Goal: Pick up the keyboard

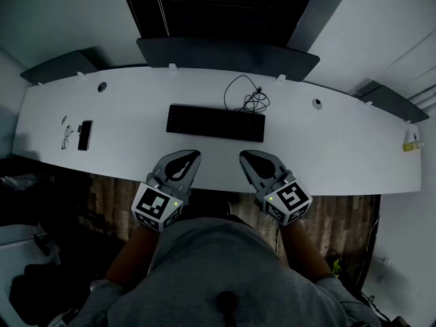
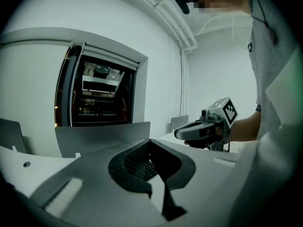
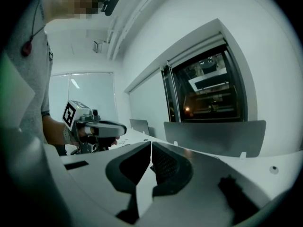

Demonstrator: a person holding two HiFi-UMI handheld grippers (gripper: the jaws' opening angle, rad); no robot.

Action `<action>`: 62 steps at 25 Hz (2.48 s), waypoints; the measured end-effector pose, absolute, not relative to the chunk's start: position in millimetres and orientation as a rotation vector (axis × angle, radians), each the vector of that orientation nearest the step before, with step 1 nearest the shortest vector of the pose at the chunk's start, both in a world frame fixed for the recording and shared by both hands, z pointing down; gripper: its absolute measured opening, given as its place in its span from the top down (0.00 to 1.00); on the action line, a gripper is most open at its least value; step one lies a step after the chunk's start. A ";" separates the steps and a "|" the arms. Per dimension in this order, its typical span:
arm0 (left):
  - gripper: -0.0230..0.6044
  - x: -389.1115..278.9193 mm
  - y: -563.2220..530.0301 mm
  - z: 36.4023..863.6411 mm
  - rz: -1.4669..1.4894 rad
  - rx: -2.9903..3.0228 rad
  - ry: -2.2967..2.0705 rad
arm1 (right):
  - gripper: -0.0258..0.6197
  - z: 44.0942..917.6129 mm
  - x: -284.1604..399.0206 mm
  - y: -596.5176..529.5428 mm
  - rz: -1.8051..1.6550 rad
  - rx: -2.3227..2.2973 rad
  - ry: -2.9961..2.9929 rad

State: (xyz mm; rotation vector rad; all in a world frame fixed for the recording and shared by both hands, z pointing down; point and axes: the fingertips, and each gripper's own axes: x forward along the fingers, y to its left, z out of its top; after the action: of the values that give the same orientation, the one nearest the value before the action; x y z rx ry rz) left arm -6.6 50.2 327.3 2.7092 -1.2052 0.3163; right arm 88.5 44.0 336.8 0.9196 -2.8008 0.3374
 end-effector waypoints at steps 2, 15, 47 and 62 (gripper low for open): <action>0.95 -11.7 37.3 332.8 0.318 2.702 -1.190 | 0.94 341.9 87.7 33.9 0.346 0.938 -2.781; 0.95 -63.2 -50.1 396.9 0.383 2.608 -1.106 | 0.93 398.0 82.2 -45.4 0.498 1.084 -2.589; 0.74 -174.6 -176.2 611.6 0.669 2.060 -1.181 | 0.76 599.8 183.8 -154.9 0.932 1.300 -2.078; 0.61 -186.9 -190.1 670.4 0.693 1.855 -1.167 | 0.60 660.1 222.3 -176.9 1.137 1.340 -1.937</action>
State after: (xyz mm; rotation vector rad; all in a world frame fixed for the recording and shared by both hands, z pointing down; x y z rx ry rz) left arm -186.9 -190.1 670.4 1.8547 -1.1667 0.6929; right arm 222.3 -176.9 660.1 1.3398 -1.9374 1.1366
